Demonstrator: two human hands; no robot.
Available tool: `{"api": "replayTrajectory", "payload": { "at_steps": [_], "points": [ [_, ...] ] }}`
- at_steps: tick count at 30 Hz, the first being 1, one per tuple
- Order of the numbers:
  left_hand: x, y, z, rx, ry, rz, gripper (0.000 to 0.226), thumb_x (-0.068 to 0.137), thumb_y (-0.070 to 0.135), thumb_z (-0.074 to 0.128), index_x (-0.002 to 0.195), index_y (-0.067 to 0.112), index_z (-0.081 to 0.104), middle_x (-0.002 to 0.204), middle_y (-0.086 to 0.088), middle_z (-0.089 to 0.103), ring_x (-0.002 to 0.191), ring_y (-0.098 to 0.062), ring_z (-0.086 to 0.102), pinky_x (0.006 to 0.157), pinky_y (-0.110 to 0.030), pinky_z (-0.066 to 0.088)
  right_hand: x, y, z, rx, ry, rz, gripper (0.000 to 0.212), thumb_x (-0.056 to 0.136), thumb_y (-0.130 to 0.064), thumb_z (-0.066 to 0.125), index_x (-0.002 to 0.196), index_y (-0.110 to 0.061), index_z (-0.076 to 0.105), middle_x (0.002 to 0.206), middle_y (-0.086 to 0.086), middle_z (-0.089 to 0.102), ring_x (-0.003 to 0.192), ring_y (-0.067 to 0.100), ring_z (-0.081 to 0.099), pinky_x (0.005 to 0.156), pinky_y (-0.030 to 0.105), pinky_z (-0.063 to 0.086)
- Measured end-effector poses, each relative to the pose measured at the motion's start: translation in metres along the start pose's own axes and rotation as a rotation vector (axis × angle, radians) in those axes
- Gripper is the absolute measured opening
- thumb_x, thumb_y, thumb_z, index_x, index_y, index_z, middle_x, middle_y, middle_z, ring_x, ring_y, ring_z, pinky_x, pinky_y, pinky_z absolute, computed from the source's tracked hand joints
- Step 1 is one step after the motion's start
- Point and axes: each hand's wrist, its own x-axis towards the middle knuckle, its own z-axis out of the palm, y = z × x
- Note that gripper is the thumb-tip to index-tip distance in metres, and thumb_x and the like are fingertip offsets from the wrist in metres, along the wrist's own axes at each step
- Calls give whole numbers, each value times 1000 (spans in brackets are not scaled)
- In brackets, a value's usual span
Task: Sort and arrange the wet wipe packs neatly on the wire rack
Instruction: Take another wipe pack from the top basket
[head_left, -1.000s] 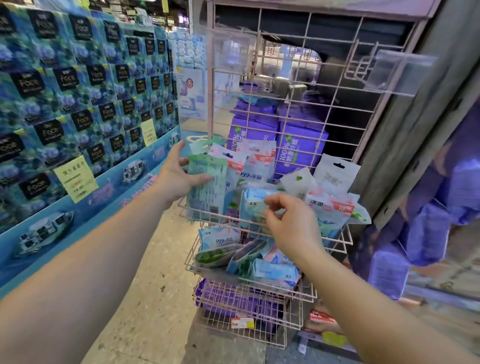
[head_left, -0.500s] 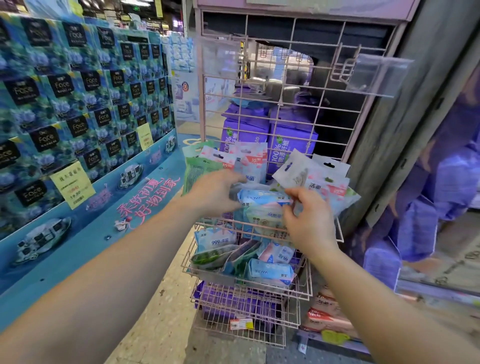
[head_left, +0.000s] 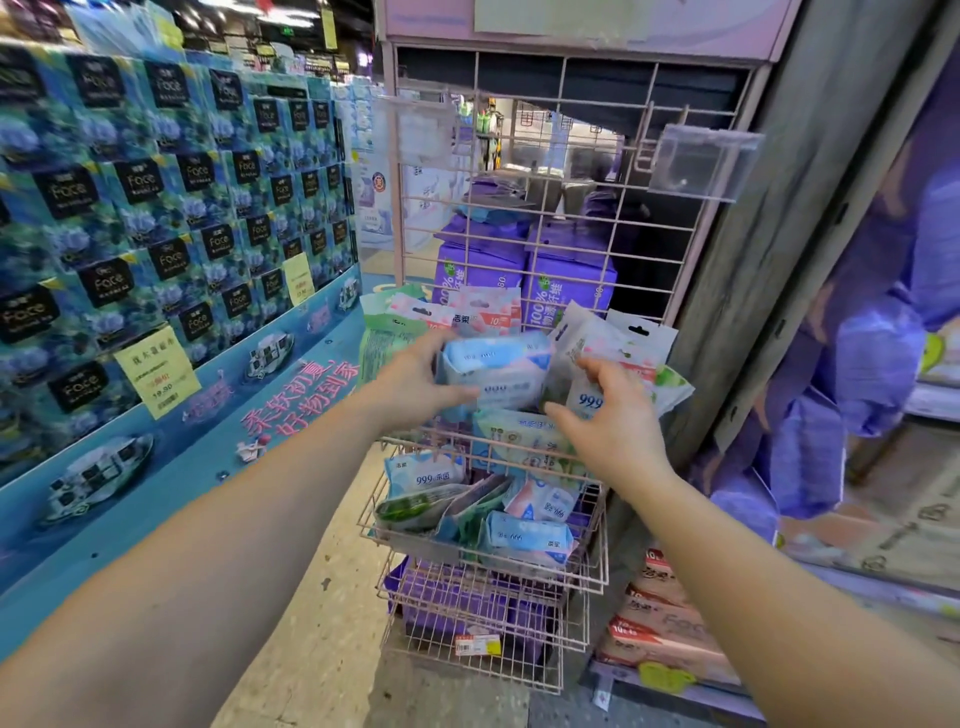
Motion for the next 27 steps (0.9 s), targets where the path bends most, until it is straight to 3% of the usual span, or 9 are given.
{"api": "replayTrajectory", "payload": {
  "at_steps": [3,6,9,14,17,19,21,23,27],
  "points": [
    [-14,12,-13,-305,38,21,43,83,8,69,117,21,45,108,3,62,97,-13,64,71,-16,55,1,-17,-2,147,-60,30,86,74,-44,76,145,-24,30,140,-2,47,128,16,44,104,36,41],
    [-36,10,-23,-570,-52,19,49,76,5,74,116,20,50,112,-7,66,101,-19,66,82,-30,58,-7,-35,-6,536,-252,-11,88,72,-26,81,144,-23,31,129,-6,58,111,5,60,89,21,50],
    [-62,-6,-27,-688,-161,-31,82,46,28,94,116,16,54,110,-8,70,101,-23,68,77,-36,59,-21,-34,-3,678,-420,-21,69,69,-18,84,127,-19,48,112,2,71,99,17,70,84,36,58],
    [-99,-64,2,-658,-219,-195,94,36,36,96,118,12,56,111,-13,71,98,-26,67,81,-42,56,-71,1,36,680,-652,97,58,69,-24,81,120,-19,53,113,2,71,101,18,69,87,36,56],
    [-112,-88,33,-694,-253,-323,94,35,35,96,117,10,57,106,-10,73,94,-23,70,70,-33,59,-100,30,58,679,-692,258,46,75,-22,79,114,-24,54,102,-2,73,80,7,69,70,25,54],
    [-112,-99,57,-669,-279,-396,86,45,32,94,120,11,57,111,-11,72,97,-25,69,72,-34,59,-111,50,67,692,-702,393,39,80,-19,75,115,-19,55,97,-2,73,72,7,67,61,22,51],
    [-106,-103,81,-654,-268,-422,58,69,14,82,121,12,57,115,-12,70,103,-27,68,80,-38,58,-113,69,70,741,-690,472,38,82,-15,73,116,-14,56,100,2,74,79,11,70,65,24,54],
    [-96,-103,102,-578,-217,-416,41,79,0,71,116,15,61,113,-9,71,103,-24,68,83,-39,57,-109,89,70,793,-634,521,42,80,-7,73,118,-13,55,103,3,73,83,12,72,67,24,56],
    [-74,-109,116,-332,41,-416,41,77,9,76,115,12,62,109,-4,69,96,-18,66,79,-30,55,-96,124,66,776,-498,551,58,74,-8,79,124,-13,51,110,5,72,97,19,70,77,32,56]
  ]
}}
